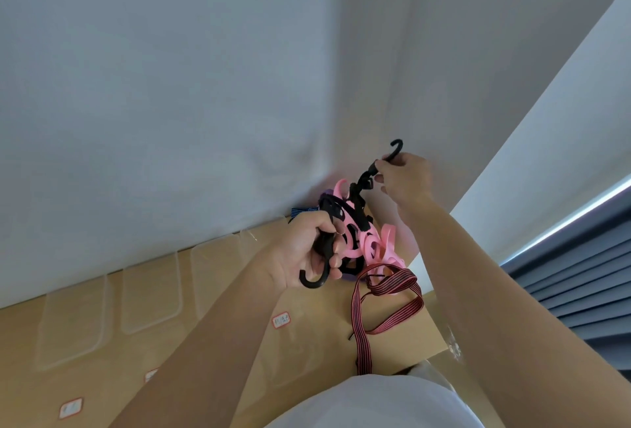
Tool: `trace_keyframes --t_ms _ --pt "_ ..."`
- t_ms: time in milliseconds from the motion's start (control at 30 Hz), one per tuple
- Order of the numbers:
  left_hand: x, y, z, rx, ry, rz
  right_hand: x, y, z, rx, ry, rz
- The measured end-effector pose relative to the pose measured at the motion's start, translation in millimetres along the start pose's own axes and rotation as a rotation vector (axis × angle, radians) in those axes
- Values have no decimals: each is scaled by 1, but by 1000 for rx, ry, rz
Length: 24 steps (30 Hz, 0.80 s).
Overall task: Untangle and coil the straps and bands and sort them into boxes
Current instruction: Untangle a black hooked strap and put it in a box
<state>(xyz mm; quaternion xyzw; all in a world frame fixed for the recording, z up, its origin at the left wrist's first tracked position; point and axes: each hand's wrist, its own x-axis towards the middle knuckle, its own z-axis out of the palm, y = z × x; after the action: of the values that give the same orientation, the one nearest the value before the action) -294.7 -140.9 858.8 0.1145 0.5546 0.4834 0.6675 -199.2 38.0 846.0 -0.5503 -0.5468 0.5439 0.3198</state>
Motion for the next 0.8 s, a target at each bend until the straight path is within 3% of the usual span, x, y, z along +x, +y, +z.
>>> trace_keyframes --t_ms 133,233,367,500,633,800 --pt "2 6 5 1 35 -7 0 11 0 -59 -76 112" --pt "3 9 11 44 66 -5 -11 5 3 -14 -123 32" --pt "8 12 17 154 81 78 -39 -11 -2 -154 -479 -255" --pt "7 16 18 348 46 173 -59 -29 -12 -429 -758 -357" --pt "4 24 14 513 -14 273 -61 -33 -19 -643 -675 -490" --pt "-6 34 14 251 -40 312 -54 -34 -22 -610 -411 -589"
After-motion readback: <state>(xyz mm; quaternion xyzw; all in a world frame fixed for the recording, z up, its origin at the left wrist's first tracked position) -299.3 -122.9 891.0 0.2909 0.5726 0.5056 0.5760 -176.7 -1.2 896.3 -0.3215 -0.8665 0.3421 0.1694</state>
